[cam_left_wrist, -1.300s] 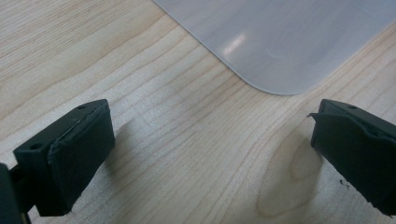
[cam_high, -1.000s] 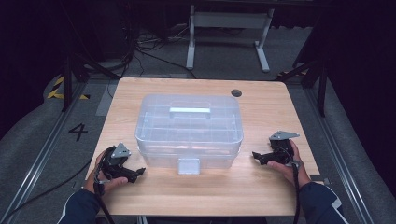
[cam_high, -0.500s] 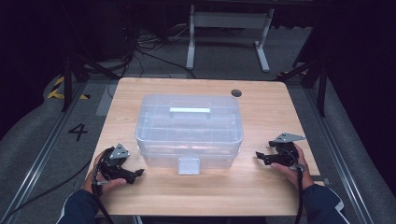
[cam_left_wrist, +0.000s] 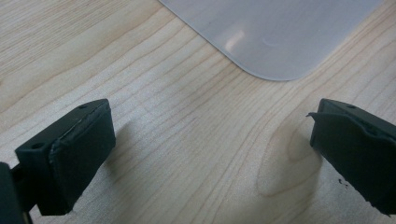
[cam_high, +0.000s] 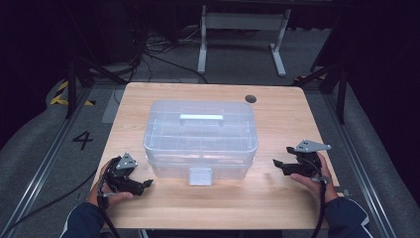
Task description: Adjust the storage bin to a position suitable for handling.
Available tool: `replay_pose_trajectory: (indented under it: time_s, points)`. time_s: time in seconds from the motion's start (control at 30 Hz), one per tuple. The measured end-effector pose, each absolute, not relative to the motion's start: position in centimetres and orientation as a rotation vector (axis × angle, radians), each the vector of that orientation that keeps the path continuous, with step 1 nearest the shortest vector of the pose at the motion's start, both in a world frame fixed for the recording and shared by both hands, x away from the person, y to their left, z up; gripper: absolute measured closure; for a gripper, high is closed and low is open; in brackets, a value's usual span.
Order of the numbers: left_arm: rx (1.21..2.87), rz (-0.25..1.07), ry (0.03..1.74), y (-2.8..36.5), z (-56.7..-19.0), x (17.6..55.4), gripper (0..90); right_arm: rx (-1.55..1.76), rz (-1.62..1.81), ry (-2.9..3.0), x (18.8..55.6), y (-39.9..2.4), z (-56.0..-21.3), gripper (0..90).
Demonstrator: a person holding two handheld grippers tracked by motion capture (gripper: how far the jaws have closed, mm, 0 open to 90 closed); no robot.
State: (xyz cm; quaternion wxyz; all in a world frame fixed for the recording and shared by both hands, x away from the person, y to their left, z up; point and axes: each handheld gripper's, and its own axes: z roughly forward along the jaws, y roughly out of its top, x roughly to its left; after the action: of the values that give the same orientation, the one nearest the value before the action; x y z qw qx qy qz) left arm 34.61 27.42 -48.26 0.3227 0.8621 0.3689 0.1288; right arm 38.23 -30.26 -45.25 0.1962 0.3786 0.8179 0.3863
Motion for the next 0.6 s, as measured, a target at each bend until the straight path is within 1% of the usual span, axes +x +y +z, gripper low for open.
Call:
replay_pose_trajectory:
  time_s: [0.27, 0.6]
  points:
    - [2.263, 0.335, 0.966, 27.4, -48.3, 34.6, 0.4, 1.016, 1.096, 2.284, 37.6, -30.4, -43.9, 24.3]
    - [2.263, 0.362, 0.972, 27.4, -48.2, 34.7, 0.5, 0.984, 1.159, 2.246, 36.7, -31.0, -42.1, 24.5]
